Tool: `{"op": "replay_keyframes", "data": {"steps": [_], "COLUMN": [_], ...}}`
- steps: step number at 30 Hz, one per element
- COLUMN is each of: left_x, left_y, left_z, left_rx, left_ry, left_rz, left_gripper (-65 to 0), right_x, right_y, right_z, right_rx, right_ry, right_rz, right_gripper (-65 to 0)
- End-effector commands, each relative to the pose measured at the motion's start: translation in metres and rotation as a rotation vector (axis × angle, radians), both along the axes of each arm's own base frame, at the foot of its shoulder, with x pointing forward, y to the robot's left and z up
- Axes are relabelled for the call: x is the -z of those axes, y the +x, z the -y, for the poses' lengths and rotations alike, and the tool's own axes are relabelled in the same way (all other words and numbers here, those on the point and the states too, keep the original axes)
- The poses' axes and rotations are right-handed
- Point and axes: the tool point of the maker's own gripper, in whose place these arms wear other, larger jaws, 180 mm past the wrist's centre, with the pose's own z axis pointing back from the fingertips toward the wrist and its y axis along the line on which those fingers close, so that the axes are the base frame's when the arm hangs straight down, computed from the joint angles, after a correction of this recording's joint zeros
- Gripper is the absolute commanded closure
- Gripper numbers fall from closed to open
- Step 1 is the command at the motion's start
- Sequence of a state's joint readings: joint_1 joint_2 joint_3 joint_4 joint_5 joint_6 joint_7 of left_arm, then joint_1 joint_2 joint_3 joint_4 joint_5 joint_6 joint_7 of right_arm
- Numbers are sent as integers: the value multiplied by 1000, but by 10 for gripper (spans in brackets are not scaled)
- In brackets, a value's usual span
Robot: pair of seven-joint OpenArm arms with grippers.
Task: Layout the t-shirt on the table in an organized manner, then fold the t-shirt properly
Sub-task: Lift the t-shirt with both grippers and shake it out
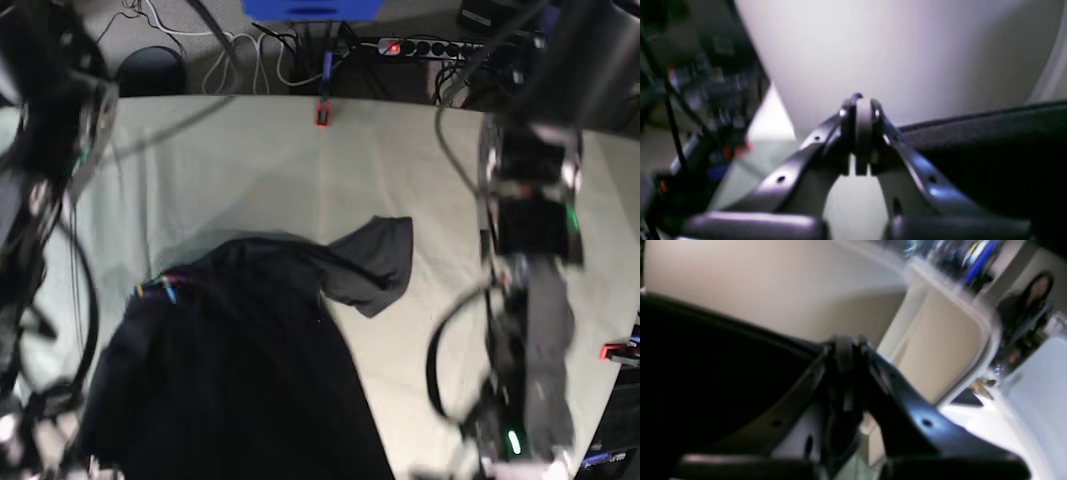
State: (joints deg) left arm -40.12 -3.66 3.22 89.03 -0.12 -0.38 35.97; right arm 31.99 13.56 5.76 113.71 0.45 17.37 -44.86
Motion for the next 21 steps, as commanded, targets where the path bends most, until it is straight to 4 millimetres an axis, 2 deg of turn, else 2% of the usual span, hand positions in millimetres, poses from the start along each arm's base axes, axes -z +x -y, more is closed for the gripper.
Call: {"op": "replay_keyframes", "data": {"steps": [1,4,7,10,12,14,15,17,21], "left_x": [-45,-93,-137,-168,-177,-179,-175,-151,-95], "left_y": [-1,-2,-11,-19,-25,-34,-36,-41,-65], "left_z": [-7,-11,-34,-44,-55,-58,-59,-57,-35], "left_rx": [-20,-27,-73,-92,-116,-125,-126,-123,-69], "left_ry": [-1,3,17,29,54,65,68,74,69], "left_rz": [112,205,300,367,382,376,360,308,218], "left_gripper": [-1,-1,-1,-1,-1,-1,-1,-1,-1], "right_x": [-38,-84,-120,-140,-142,-137,-127,-102,-56], "right_y": [0,9,13,12,11,8,9,10,4], "right_z": [2,1,-2,0,0,2,3,6,22], "right_rx": [4,0,-9,-7,-7,-1,3,11,48], "right_ry": [-10,-6,-7,-2,-1,-2,-1,3,28], "right_rz": [100,179,241,279,285,283,259,210,129], "right_gripper": [0,0,0,0,0,0,0,0,0]}}
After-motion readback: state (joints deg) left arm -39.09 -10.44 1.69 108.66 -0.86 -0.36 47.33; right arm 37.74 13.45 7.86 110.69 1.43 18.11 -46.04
